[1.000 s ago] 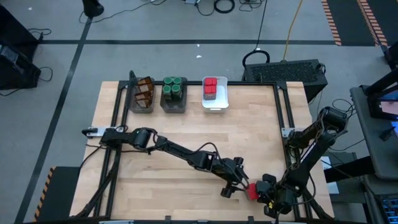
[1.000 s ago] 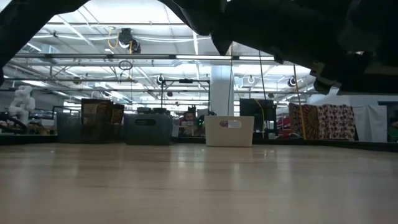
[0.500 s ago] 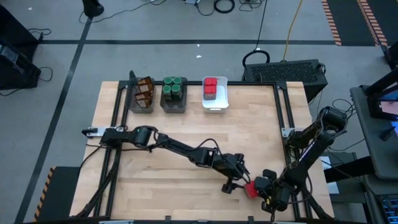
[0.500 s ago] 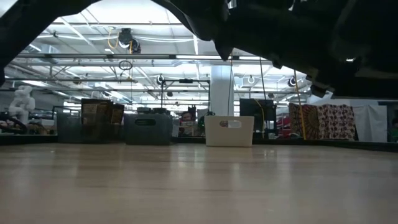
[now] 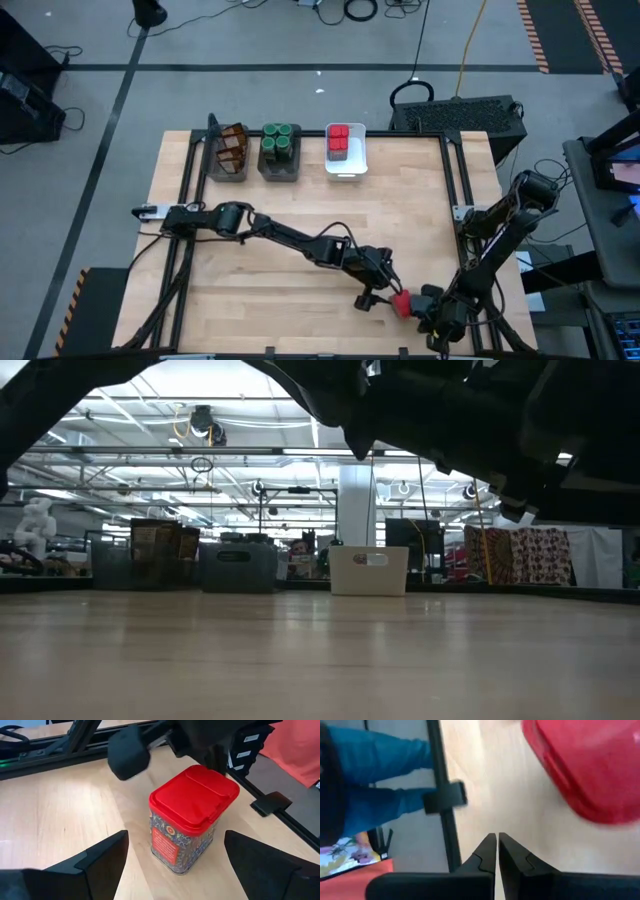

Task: Sort spices by type
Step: Put the red seasoning can into the white bin

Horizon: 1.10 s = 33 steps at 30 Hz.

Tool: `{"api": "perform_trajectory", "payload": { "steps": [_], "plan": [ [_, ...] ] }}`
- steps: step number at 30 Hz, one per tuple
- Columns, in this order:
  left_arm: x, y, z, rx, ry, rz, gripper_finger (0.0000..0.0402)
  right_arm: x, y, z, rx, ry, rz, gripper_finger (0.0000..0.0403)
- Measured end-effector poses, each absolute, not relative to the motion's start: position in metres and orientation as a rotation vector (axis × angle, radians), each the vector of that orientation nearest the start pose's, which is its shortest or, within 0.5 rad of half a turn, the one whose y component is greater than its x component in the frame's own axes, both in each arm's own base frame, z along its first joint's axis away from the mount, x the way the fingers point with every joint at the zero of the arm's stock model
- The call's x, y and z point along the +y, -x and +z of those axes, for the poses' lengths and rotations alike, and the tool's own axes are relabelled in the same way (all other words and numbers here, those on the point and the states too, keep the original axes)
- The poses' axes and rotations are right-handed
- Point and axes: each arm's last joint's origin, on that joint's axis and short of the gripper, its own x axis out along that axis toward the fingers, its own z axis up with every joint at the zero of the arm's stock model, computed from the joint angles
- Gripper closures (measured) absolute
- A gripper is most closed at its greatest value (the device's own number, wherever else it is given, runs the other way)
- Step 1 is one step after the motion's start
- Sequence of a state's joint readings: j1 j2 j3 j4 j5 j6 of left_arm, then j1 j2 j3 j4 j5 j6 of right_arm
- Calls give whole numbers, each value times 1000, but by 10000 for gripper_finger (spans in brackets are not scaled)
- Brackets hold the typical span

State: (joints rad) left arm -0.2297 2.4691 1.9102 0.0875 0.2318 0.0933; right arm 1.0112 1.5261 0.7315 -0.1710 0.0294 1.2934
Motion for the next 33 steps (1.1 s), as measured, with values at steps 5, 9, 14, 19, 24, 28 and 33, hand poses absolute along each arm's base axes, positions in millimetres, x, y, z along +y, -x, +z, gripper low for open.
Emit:
{"api": "perform_trajectory", "payload": {
  "steps": [5, 9, 14, 19, 24, 28, 33],
  "plan": [
    [-128, -536, 145, 454, -88, -468, 68, 229, -154, 154, 1160, -579, 133, 403],
    [-128, -537, 145, 453, -86, -474, 68, 221, -154, 150, 1151, -527, 32, 403],
    [-129, -536, 145, 452, -81, -496, 68, 213, -151, 146, 1192, -483, -49, 403],
    [-129, -536, 145, 452, -78, -506, 68, 208, -156, 146, 1155, -463, -83, 403],
    [-126, -537, 145, 446, -99, -512, 68, 201, -162, 145, 1139, -464, -144, 403],
    [-124, -537, 146, 438, -125, -522, 68, 192, -164, 144, 1159, -445, -200, 403],
    [-124, -537, 145, 438, -120, -540, 68, 188, -169, 144, 1156, -424, -198, 403]
  ]
}}
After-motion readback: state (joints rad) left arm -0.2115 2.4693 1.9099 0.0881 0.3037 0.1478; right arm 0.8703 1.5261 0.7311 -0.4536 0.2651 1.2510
